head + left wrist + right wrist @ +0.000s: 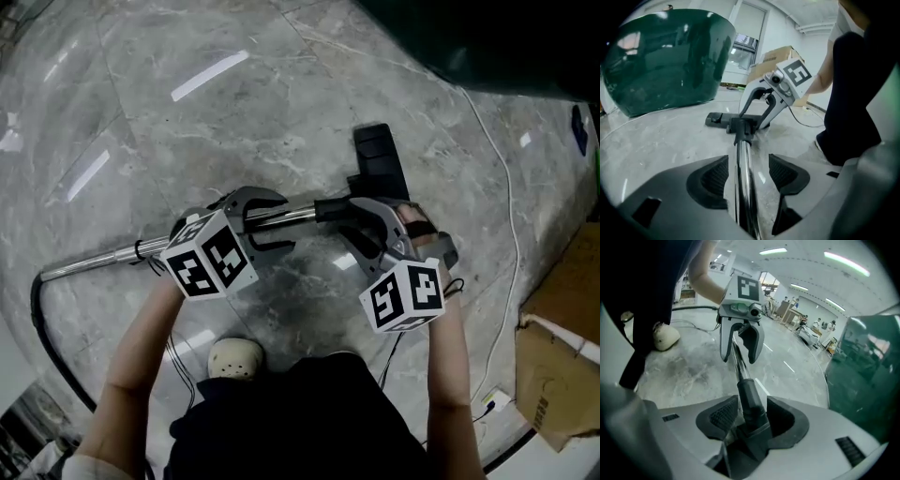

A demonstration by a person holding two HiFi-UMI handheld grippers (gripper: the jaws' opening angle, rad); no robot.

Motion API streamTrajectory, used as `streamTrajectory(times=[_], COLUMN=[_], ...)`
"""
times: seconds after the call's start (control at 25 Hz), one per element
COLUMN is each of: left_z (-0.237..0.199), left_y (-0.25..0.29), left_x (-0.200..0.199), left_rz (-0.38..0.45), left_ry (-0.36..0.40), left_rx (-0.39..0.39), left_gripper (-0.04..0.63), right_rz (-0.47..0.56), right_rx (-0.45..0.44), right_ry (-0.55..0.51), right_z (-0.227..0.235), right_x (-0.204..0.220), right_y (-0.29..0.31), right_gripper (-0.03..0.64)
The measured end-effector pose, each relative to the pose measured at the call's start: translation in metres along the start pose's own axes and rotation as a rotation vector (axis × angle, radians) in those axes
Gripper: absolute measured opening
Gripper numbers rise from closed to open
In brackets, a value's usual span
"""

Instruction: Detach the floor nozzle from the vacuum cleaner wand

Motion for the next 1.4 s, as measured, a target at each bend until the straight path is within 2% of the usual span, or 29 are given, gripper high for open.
streamTrajectory(times=[0.12,0.36,0.48,0.6,0.64,0.8,1.08,1.16,1.28,1.4], left_z=[0.0,-0.006,-0.004,-0.001,-0.002,-0.004,0.0,-0.002,-0.008,-0.011], left_y=[0.011,0.019,0.026,0.03,0.03,0.03,0.027,0.019,-0.006,-0.02], left_x=[0.011,0.023,0.029,0.032,0.031,0.031,0.028,0.033,0.055,0.069], left_rz=[-0.072,-0.184,-0.25,-0.273,-0.277,-0.274,-0.228,-0.276,-0.352,-0.363], left_ry=[0.034,0.099,0.161,0.196,0.198,0.174,0.145,0.148,0.144,0.124], left_rx=[-0.033,-0.098,-0.102,-0.153,-0.167,-0.179,-0.187,-0.2,-0.249,-0.28], left_gripper=[0.255,0.253,0.25,0.188,0.163,0.154,0.149,0.146,0.146,0.144], right_rz=[-0.086,-0.201,-0.231,-0.272,-0.292,-0.353,-0.332,-0.386,-0.496,-0.484], right_rx=[-0.007,-0.055,-0.053,-0.054,-0.051,-0.028,0.058,0.095,0.145,0.151], right_ry=[-0.114,-0.252,-0.278,-0.289,-0.292,-0.315,-0.318,-0.287,-0.189,-0.118], right_z=[-0.002,-0.002,-0.002,-0.005,-0.006,-0.006,-0.009,-0.004,0.017,0.023], right_x=[0.0,-0.002,-0.003,-0.003,-0.004,-0.006,-0.004,0.01,0.058,0.076], right_y=[0.016,0.041,0.045,0.049,0.05,0.057,0.051,0.046,0.027,0.006], right_gripper=[0.179,0.179,0.179,0.179,0.179,0.179,0.179,0.179,0.179,0.179])
Point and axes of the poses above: the fingertips, and each gripper's own axes: y forward along the fingers, z to its right, x out of its underside, the point moved 6 cm from there along -y, backward along the fingers, and after that the axes turned 2 degrees about -x, right-handed, at the moved point
